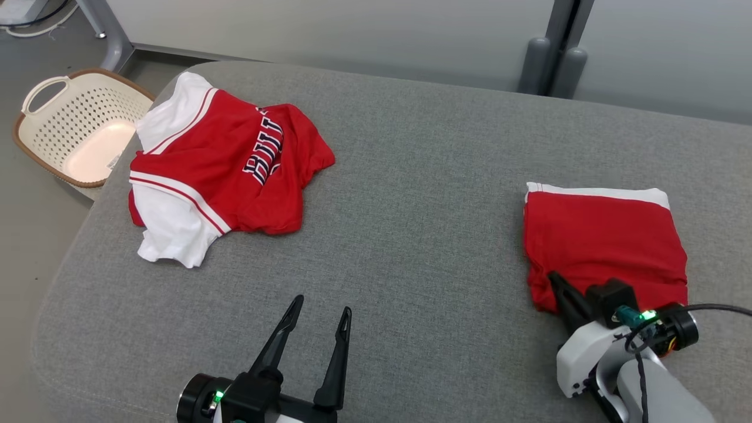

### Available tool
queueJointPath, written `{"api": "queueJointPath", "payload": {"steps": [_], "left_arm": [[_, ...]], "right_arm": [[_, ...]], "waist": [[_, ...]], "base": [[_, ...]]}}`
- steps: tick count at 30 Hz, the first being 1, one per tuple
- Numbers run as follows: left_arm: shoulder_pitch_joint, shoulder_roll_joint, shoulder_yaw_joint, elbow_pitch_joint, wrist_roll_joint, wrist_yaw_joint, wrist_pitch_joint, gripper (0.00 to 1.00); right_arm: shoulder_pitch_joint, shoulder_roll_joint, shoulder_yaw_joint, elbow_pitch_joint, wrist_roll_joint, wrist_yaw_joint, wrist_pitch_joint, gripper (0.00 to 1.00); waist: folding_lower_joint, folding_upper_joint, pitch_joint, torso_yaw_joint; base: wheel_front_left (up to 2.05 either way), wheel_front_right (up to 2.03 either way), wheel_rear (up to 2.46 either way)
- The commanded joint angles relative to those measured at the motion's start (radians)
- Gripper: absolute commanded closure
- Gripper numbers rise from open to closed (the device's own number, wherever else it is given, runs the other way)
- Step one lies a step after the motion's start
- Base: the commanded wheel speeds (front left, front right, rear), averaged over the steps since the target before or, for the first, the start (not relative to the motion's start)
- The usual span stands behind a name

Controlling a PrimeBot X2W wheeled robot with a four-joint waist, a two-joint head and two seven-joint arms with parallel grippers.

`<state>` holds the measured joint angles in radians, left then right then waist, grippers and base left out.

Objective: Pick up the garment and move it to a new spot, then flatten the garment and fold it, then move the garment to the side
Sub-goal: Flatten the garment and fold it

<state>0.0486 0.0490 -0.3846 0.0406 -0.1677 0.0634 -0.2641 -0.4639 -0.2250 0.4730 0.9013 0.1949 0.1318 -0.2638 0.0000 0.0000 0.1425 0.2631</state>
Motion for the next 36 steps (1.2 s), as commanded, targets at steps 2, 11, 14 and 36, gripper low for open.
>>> {"api": "queueJointPath", "payload": {"steps": [2, 11, 14, 36], "left_arm": [[-0.022, 0.003, -0.002, -0.005, -0.003, 0.007, 0.0, 0.0], [-0.033, 0.003, -0.006, -0.017, 0.011, 0.008, 0.0, 0.0], [-0.033, 0.003, -0.002, -0.024, 0.016, 0.004, 0.0, 0.0], [-0.002, 0.003, 0.023, -0.019, 0.019, -0.016, 0.0, 0.0]], "right_arm": [[0.044, 0.01, 0.018, -0.015, 0.012, -0.001, -0.001, 1.0], [0.133, 0.07, 0.089, -0.077, 0.045, 0.002, 0.006, 1.0], [0.142, 0.067, 0.088, -0.145, 0.038, 0.001, 0.0, 1.0], [0.221, 0.043, 0.291, -0.34, 0.221, -0.002, -0.001, 1.0]], "waist": [[0.0, 0.0, 0.014, 0.01], [0.0, 0.0, 0.02, -0.002], [0.0, 0.0, 0.016, -0.013], [0.0, 0.0, -0.036, -0.078]], "base": [[0.0, 0.0, 0.0], [0.0, 0.0, 0.0], [0.0, 0.0, 0.0], [0.0, 0.0, 0.0]]}}
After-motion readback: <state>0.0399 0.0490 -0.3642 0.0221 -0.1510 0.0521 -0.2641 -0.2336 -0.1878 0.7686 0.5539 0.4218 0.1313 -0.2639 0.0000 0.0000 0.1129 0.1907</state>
